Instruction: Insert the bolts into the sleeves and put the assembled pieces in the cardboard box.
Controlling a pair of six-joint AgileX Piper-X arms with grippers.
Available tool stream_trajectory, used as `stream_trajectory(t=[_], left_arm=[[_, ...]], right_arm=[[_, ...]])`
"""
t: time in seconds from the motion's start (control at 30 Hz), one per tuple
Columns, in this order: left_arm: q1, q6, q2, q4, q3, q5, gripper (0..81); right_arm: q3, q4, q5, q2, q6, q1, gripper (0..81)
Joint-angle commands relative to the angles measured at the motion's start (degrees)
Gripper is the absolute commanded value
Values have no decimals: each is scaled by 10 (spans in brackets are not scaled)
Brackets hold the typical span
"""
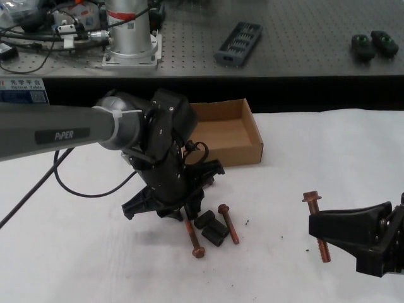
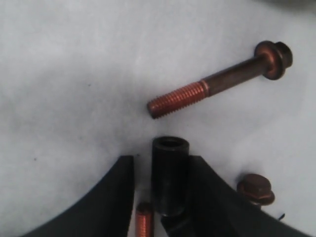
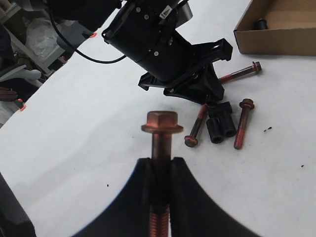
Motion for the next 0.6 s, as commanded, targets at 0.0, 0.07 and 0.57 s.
stream_trajectory(t=[0.0, 0.07, 0.57], left_arm=[[-2, -5, 17, 3, 0, 4, 272], [-2, -5, 17, 3, 1, 8, 272], [-2, 0, 17, 3, 1, 46, 29]], right_arm=[[-3, -5, -8, -6, 0, -3, 21], [-3, -5, -8, -6, 0, -3, 21], [-3, -5, -8, -6, 0, -3, 21]])
